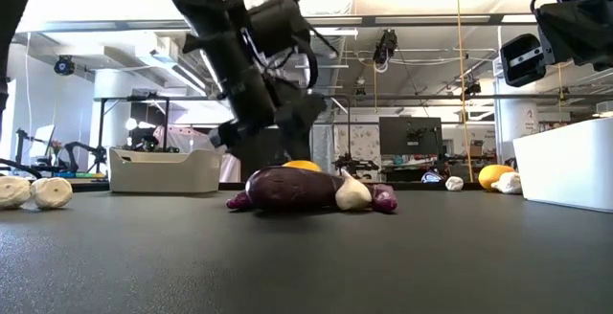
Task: Sort produce into baskets
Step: Put the top left lemon into the top white bin
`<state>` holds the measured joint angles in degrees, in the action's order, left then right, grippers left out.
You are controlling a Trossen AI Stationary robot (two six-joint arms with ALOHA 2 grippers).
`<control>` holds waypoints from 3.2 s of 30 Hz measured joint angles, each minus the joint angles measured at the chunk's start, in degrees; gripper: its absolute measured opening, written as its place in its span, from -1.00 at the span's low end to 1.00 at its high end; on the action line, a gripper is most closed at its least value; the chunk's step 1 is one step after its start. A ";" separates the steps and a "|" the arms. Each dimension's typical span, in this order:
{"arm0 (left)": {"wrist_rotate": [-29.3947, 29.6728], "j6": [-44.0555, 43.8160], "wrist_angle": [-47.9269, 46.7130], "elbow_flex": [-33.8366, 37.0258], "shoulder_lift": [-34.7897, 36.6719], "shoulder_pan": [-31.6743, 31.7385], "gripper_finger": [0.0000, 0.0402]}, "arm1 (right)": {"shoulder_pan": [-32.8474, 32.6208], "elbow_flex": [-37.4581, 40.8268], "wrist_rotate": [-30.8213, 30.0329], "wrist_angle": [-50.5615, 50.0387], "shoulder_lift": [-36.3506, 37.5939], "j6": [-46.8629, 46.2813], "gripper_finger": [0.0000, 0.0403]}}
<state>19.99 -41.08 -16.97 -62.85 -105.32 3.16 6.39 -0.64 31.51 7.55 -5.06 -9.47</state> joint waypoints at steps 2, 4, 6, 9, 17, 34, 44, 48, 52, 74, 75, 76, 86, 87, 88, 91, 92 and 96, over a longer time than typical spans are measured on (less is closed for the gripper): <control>0.04 0.58 -0.77 0.00 1.92 -0.48 0.80 | 0.00 0.00 0.00 -0.01 0.00 0.01 -0.95; 0.13 0.99 -1.27 0.17 3.94 -1.34 0.80 | -0.02 0.00 0.00 -0.02 0.00 0.00 -0.95; 0.08 1.04 -1.27 0.39 5.87 -2.82 0.80 | -0.02 0.01 0.00 -0.02 0.00 0.00 -0.95; 0.04 2.18 -0.63 0.47 6.78 -5.16 0.80 | 0.00 0.01 -0.01 -0.02 0.00 0.00 -0.95; -0.21 6.92 4.08 1.70 2.19 -8.35 0.80 | -0.01 0.00 -0.02 0.02 0.00 0.00 -0.95; -4.07 11.48 8.18 3.04 -1.48 -6.10 0.45 | 0.00 0.01 -0.02 -0.02 -0.02 0.01 -0.95; -3.22 11.88 13.44 8.04 -1.48 -5.95 0.15 | -0.01 0.01 -0.02 -0.02 -0.02 0.00 -0.95; -1.97 14.61 15.53 8.00 -1.48 -5.71 0.00 | -0.01 0.00 -0.02 -0.02 -0.02 0.01 -0.95; -1.69 17.70 15.70 6.37 -1.41 -5.09 -0.16 | -0.02 0.02 -0.03 -0.02 -0.02 0.00 -0.95; 4.09 15.43 -40.98 -2.82 18.97 27.37 -0.24 | -0.01 0.00 -0.03 -0.02 0.00 0.00 -0.95; 3.91 15.43 -42.08 -2.82 18.67 30.28 -0.24 | 0.00 0.02 -0.02 -0.02 0.00 0.00 -0.95; 3.64 15.48 -42.78 -2.82 18.34 33.02 -0.24 | -0.02 0.00 -0.04 -0.02 0.00 0.02 -0.95; 0.11 21.56 -43.43 -2.80 15.55 49.67 -0.16 | 0.00 0.01 -0.04 -0.02 0.00 0.00 -0.95; 0.57 21.83 -43.41 -2.80 15.54 50.23 -0.14 | 0.00 0.00 -0.04 -0.02 0.00 0.02 -0.95; 1.06 21.99 -43.39 -2.78 15.54 50.71 -0.12 | 0.00 0.00 -0.04 -0.02 0.00 0.00 -0.95; 1.55 22.73 -42.99 -2.75 15.54 51.80 -0.10 | -0.01 0.00 -0.04 -0.02 0.00 0.00 -0.95; 1.55 23.02 -42.95 -2.75 15.54 52.18 -0.09 | 0.00 0.00 -0.04 -0.02 0.00 0.01 -0.95; 2.04 22.71 -41.23 -2.73 15.54 52.89 -0.09 | -0.02 0.00 -0.04 -0.02 0.00 0.02 -0.95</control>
<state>22.03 -18.37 -58.21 -65.58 -89.78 56.05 6.37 -0.64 31.46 7.53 -5.06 -9.46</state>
